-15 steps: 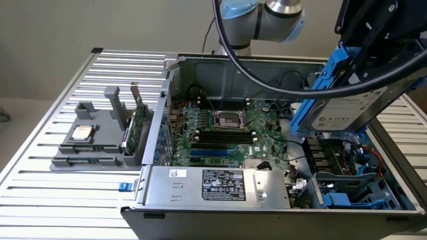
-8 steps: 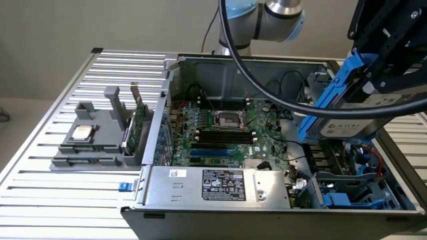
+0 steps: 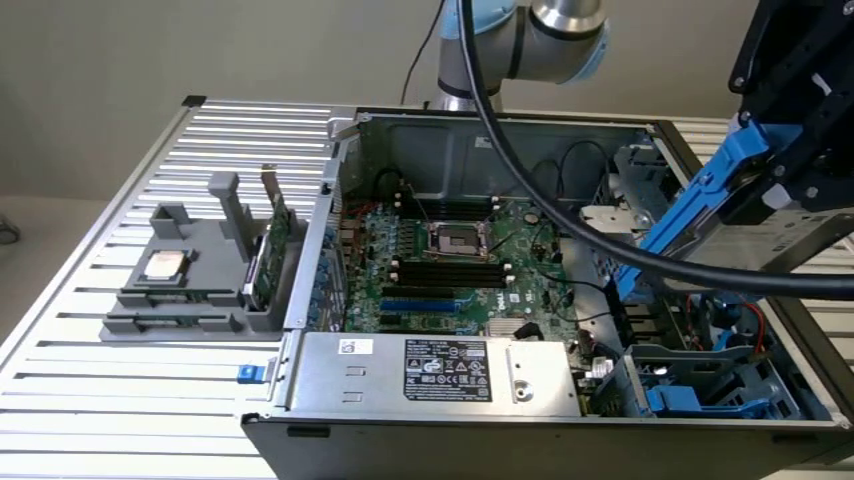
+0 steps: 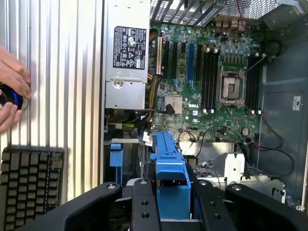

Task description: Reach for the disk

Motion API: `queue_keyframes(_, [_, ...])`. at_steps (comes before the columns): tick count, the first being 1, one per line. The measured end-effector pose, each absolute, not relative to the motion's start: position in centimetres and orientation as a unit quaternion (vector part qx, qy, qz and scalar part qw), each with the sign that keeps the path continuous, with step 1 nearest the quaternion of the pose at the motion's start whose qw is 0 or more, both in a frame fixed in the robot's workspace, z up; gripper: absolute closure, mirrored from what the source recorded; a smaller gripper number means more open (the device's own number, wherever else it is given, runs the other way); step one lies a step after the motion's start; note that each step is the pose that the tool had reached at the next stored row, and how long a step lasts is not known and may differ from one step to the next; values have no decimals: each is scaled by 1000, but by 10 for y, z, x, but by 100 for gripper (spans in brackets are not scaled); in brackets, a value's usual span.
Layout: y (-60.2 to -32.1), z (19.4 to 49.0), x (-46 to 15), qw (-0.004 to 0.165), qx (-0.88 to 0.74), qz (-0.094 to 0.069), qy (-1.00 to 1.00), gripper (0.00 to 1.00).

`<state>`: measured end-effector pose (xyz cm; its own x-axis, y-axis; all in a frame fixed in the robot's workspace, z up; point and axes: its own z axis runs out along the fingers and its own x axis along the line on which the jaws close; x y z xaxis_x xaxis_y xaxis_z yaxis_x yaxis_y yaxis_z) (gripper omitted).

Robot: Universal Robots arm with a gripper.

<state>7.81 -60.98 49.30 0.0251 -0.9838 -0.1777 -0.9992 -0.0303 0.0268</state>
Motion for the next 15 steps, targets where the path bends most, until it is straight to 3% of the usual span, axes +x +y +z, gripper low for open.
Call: queue_keyframes(15, [-650,493,92,54,-714,75,694,67])
